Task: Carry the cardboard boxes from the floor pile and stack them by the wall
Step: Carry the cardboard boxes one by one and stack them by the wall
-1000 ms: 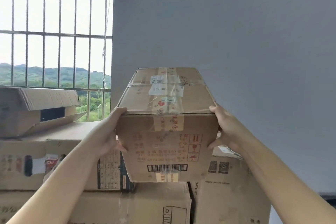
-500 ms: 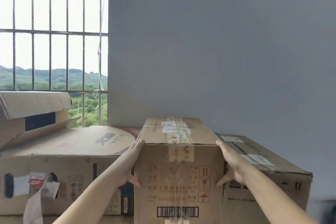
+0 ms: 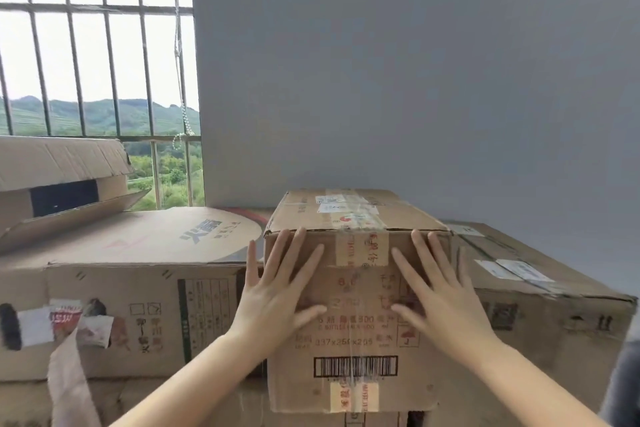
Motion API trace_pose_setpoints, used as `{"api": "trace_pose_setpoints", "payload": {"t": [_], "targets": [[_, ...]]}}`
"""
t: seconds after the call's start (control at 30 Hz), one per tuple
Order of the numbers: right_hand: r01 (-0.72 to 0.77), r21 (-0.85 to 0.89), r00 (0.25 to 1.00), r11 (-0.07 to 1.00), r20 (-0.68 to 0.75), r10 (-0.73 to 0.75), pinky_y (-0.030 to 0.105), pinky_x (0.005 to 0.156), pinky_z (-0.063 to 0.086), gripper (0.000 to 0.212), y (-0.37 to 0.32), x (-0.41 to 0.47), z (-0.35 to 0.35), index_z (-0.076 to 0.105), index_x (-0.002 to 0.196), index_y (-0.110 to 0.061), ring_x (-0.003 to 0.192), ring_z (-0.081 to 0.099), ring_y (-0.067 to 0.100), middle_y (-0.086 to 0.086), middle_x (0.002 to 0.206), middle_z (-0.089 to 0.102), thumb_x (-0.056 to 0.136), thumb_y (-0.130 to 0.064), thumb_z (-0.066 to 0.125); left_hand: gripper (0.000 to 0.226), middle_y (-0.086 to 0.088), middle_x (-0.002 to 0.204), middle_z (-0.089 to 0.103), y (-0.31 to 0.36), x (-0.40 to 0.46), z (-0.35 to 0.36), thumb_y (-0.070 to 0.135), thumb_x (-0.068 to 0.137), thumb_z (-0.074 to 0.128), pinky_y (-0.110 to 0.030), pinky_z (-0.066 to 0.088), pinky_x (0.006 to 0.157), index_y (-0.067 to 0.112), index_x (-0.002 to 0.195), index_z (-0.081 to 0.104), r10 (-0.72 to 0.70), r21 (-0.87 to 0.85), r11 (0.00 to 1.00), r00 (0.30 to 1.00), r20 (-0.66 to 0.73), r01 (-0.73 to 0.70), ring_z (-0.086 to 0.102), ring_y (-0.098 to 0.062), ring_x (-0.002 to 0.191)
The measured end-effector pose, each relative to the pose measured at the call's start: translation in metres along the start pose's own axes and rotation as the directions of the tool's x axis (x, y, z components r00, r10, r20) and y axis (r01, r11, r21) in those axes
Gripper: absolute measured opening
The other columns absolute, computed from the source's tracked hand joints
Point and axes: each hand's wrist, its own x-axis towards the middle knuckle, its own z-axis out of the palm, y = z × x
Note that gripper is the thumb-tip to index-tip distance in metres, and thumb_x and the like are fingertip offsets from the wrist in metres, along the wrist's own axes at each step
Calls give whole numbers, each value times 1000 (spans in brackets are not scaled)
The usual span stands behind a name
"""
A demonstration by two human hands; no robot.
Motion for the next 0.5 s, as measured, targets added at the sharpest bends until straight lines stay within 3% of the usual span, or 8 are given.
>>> {"api": "trace_pose_setpoints", "payload": {"t": [0.13,0.23,0.27,0.33,0.4,0.5], "targets": [[-45,39,996,998,77,41,57,114,13,88,4,27,21,11,154,-23,147,-10,27,16,161,2,84,-60,49,101,-15,156,17,-7,22,12,70,69,59,-69,15,109,18,148,25,-43,29,999,997,57,41,5,-30,145],[-102,48,965,994,247,87,48,112,-14,93,1,36,37,-27,145,-32,138,-39,24,4,151,-41,92,-54,47,104,-17,152,20,-8,30,19,67,64,70,-66,19,104,17,145,28,-63,40,998,988,144,58,17,-39,142],[-125,49,954,991,281,106,47,111,-18,94,0,38,41,-34,140,-33,134,-45,22,2,146,-48,94,-52,45,105,-17,154,14,-8,32,22,66,67,69,-65,14,106,19,147,22,-74,34,997,982,174,69,11,-39,142],[-163,49,935,985,325,139,48,112,-17,97,-5,41,45,-41,135,-32,130,-49,24,2,141,-53,96,-47,47,105,-13,155,-18,-8,35,30,66,78,57,-61,-11,108,24,148,-9,-102,21,995,962,253,99,-18,-36,142],[-191,51,920,980,357,161,49,113,-15,100,-11,44,43,-43,133,-31,129,-47,26,4,139,-55,96,-41,49,105,-6,144,-46,-8,38,36,65,85,47,-53,-30,101,27,137,-36,-137,27,990,934,331,135,-43,-28,132],[-206,44,902,978,397,172,50,114,-12,99,-16,45,33,-40,135,-29,134,-40,28,5,137,-57,96,-36,52,106,-3,137,-54,-7,38,31,58,88,49,-53,-33,98,30,131,-44,-150,21,988,912,382,154,-51,-24,126]]}}
